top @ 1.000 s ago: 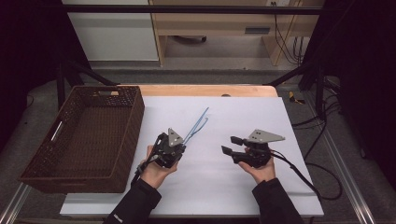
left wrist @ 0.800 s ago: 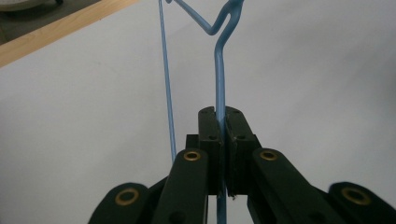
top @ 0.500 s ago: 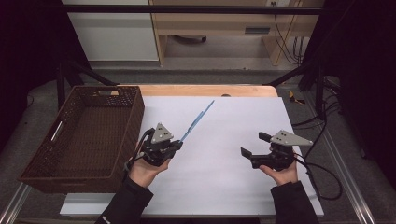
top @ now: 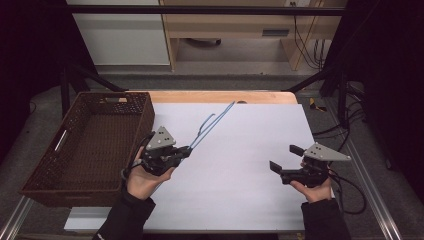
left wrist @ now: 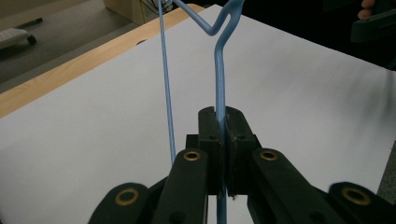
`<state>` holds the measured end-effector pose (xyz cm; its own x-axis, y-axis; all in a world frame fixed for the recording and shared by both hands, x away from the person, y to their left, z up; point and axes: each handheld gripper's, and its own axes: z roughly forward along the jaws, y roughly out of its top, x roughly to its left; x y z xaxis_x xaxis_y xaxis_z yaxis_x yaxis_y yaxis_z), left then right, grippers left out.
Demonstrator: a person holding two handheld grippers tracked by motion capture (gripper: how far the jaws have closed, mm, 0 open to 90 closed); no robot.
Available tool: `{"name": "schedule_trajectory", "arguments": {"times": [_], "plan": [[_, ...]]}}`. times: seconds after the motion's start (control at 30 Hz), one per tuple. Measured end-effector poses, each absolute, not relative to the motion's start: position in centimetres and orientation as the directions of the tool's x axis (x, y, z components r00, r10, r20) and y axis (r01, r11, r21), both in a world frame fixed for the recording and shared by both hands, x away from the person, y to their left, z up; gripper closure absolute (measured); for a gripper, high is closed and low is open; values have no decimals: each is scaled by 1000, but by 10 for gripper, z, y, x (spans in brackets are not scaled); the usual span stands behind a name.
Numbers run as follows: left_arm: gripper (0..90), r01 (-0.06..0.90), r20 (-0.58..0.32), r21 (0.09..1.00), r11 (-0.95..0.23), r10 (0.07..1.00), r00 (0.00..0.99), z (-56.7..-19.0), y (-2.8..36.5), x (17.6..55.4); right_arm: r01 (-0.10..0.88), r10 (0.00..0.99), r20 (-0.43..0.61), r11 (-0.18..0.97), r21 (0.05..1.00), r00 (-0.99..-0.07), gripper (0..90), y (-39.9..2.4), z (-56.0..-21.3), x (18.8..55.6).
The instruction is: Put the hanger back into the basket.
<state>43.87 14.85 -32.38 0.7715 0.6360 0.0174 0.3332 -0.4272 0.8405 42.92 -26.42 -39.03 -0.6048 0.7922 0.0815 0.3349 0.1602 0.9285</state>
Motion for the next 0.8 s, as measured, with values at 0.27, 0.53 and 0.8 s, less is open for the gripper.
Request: {"name": "schedule_trajectory", "arguments": {"times": [0.27,0.53,0.8], "plan": [[874,308,31,833,-459,595,803,-302,158,442,343,798,76,170,924,-598,61,-271,-393,424],[874,325,3,835,-445,595,804,-280,186,452,345,802,75,169,923,-593,57,-273,-393,422],[874,334,-3,844,-421,618,786,-262,225,460,347,804,72,171,922,-590,54,-276,-395,421]]}}
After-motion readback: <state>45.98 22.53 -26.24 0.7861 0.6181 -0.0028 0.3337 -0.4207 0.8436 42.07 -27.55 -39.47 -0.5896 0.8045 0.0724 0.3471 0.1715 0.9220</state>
